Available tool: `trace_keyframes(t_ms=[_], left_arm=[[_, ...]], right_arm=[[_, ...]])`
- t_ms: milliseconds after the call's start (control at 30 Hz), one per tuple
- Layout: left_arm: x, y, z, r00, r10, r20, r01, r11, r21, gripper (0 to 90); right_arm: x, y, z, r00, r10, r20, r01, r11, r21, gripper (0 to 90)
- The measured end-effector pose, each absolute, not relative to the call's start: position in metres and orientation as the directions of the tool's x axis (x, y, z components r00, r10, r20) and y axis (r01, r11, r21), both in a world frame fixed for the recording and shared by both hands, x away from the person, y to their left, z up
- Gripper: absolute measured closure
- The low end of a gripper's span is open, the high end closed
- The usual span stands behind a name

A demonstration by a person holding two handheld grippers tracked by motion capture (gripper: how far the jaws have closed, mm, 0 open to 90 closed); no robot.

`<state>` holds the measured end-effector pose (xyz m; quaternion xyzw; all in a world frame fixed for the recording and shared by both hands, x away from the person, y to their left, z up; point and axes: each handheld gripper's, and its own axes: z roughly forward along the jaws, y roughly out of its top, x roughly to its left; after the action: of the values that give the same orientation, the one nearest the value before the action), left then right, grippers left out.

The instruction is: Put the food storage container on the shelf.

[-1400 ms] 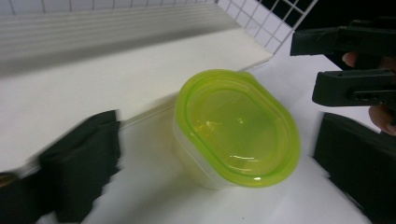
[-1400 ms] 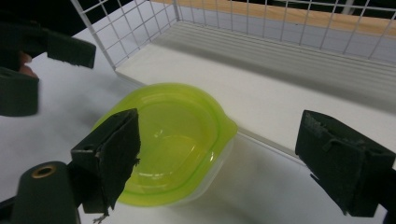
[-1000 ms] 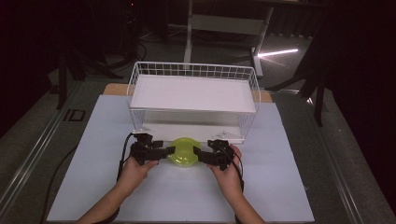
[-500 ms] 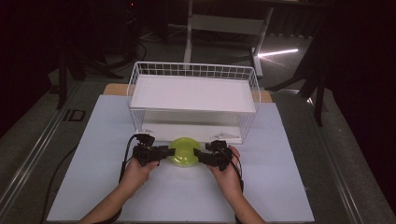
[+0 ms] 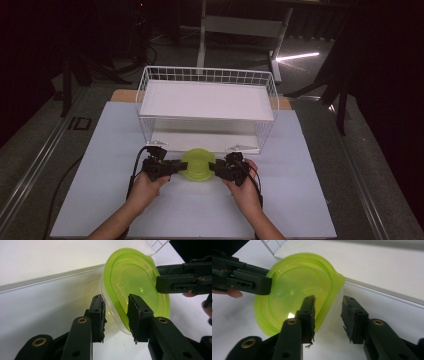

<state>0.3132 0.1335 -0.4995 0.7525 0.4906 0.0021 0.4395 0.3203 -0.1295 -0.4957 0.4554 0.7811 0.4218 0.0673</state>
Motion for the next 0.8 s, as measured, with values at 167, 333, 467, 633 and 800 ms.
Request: trace_keyframes(t_ms=[167, 333, 467, 633, 800], left_arm=[[0.303, 0.134, -0.502, 0.525, 0.722, -0.45, 0.734, -0.116, 0.67, 71.3], [0.295, 0.13, -0.499, 0.533, 0.735, -0.419, 0.733, -0.153, 0.663, 73.4], [0.289, 0.133, -0.502, 0.503, 0.737, -0.452, 0.75, -0.113, 0.651, 77.2], [0.283, 0.129, -0.5, 0.505, 0.75, -0.427, 0.747, -0.131, 0.652, 79.4], [0.28, 0.128, -0.495, 0.528, 0.75, -0.398, 0.715, -0.139, 0.686, 80.7]], right_arm=[[0.311, -0.13, -0.495, -0.598, 0.76, 0.252, 0.639, 0.263, 0.723, 66.9], [0.304, -0.13, -0.495, -0.602, 0.756, 0.256, 0.639, 0.264, 0.722, 70.0], [0.296, -0.129, -0.495, -0.61, 0.751, 0.253, 0.632, 0.27, 0.726, 72.5], [0.293, -0.13, -0.496, -0.6, 0.758, 0.256, 0.636, 0.258, 0.727, 76.4], [0.29, -0.131, -0.489, -0.602, 0.763, 0.235, 0.616, 0.257, 0.745, 78.5]])
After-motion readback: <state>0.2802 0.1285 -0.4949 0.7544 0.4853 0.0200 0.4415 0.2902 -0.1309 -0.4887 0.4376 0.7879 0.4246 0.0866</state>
